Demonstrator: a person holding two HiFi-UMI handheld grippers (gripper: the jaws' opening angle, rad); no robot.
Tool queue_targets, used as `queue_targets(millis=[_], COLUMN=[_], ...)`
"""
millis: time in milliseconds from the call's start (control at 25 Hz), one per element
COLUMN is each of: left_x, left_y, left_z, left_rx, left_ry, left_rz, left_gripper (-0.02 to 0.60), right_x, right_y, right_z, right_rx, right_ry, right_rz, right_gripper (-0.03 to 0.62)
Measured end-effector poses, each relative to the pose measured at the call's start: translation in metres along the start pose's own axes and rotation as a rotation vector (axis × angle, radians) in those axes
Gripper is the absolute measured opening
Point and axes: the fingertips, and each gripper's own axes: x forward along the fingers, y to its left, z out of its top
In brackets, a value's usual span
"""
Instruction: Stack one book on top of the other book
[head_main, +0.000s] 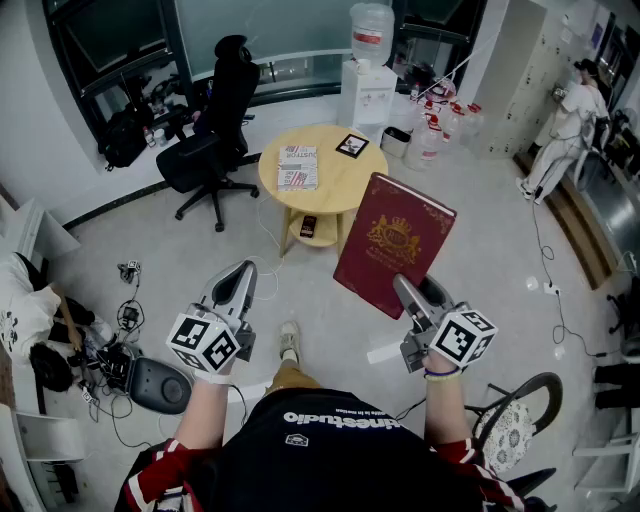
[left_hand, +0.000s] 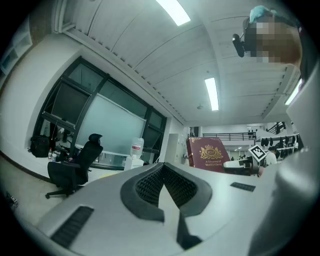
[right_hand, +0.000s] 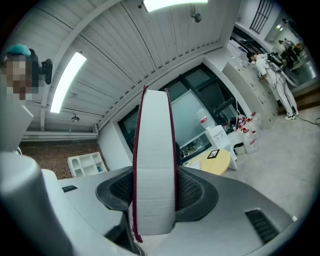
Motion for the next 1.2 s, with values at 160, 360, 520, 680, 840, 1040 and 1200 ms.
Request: queue_targets(millis=[160, 360, 520, 680, 840, 1040, 1200], left_x=[-0.001, -0.001, 0.003, 0.001, 0.002, 0.015, 0.027], left_y=[0.002, 0.002, -0.002, 0.004, 0.006, 0.011, 0.023], left_z=[0.001, 0.001, 0.002, -0.001, -0.003, 0.000, 0.005], left_rx=[0.003, 0.015, 0.020, 0.022, 0.018, 0.012, 0.016], left_ry=[-0.002, 0.001, 0.001, -0.004, -0.005, 0.006, 0.008], left_rz=[-0.001, 0.000, 0.003, 0.007, 0.008, 0.012, 0.016], left_gripper=[0.017, 0.017, 0.017, 0.017, 0.017, 0.017, 0.017], right_x=[0.000, 0.001, 0.000, 0.004, 0.006, 0.016, 0.030], right_y=[0.001, -0.001, -0.006, -0.007, -0.012, -0.017, -0.022], right_z=[-0.002, -0.002, 0.002, -0.004, -0.010, -0.002, 0.006], right_rx=[-0.001, -0.004, 0.001, -0.001, 0.019, 0.034, 0.039], right_ry=[0.006, 0.004, 0.004, 0.002, 0.006, 0.019, 0.017], right_rz=[-0.002, 0.000, 0.006, 0.002, -0.013, 0.000, -0.004], right_gripper=[0.236, 0.236, 0.236, 0.236, 0.236, 0.236, 0.236])
